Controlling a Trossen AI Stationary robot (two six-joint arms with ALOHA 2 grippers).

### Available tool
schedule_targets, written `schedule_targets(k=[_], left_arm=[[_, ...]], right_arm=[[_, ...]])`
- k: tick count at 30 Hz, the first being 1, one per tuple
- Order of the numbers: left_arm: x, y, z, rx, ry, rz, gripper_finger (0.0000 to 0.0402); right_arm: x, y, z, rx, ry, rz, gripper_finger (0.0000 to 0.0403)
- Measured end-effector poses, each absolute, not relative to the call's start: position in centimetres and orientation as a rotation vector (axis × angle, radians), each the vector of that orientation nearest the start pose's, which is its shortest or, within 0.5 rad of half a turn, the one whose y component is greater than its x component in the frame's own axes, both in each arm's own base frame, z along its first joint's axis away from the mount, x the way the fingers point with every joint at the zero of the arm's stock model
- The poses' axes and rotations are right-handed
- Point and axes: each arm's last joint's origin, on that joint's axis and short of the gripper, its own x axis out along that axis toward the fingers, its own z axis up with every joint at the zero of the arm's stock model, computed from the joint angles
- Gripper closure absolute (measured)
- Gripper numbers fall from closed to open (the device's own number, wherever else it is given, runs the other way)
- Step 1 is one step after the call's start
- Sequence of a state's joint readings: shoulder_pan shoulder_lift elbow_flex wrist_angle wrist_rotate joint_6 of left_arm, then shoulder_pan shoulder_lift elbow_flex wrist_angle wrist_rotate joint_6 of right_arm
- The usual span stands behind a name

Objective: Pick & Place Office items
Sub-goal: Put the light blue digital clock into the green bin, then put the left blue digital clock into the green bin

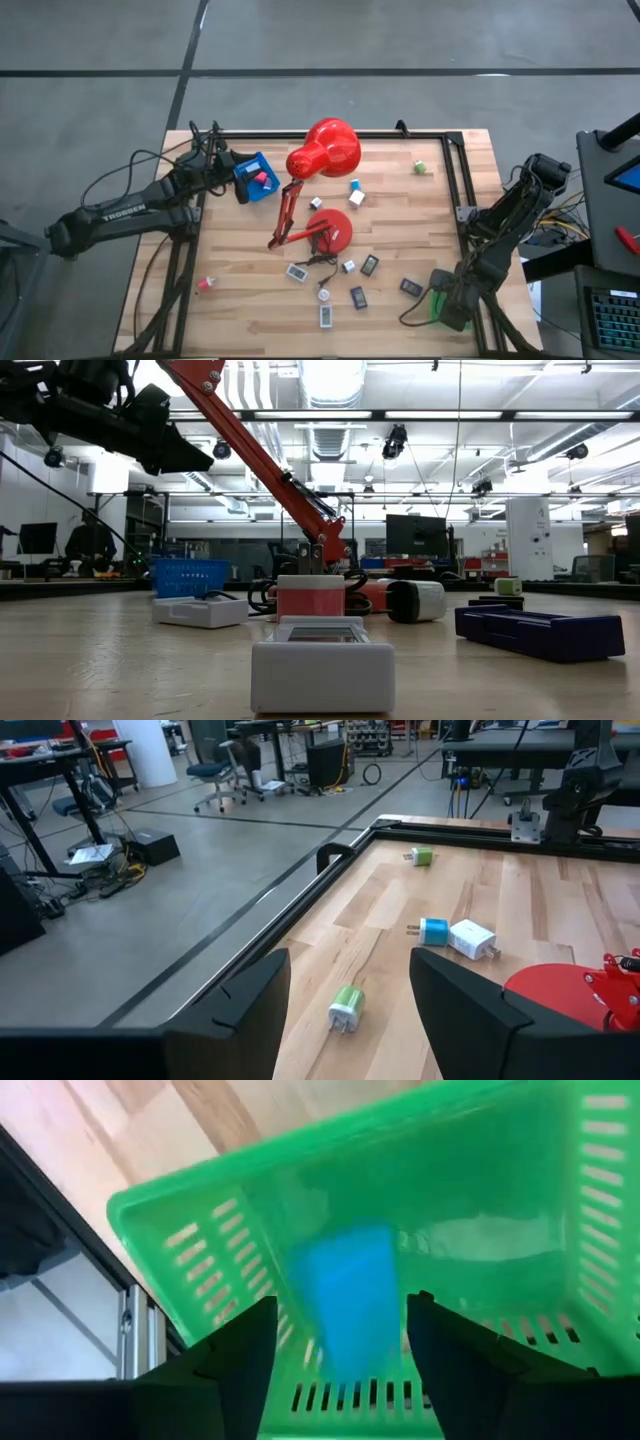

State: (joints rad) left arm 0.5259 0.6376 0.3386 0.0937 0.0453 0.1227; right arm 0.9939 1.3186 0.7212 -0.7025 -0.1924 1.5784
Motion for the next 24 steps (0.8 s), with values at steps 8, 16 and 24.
schedule_targets(k=[8,16,24], left_arm=[[13.4,7.6,22.6,0.062,0.228,0.465,0.0192],[13.4,7.6,22.6,0.062,0.228,0.465,0.0192],[13.4,7.6,22.6,0.062,0.229,0.465,0.0192]], right_arm=[[11.4,18.3,17.9,0.684,1.597,-0.201,0.0185],[11.7,17.9,19.5,0.616,1.531,-0.296,0.0184],[12.9,17.7,21.8,0.543,1.408,-0.312,0.0184]])
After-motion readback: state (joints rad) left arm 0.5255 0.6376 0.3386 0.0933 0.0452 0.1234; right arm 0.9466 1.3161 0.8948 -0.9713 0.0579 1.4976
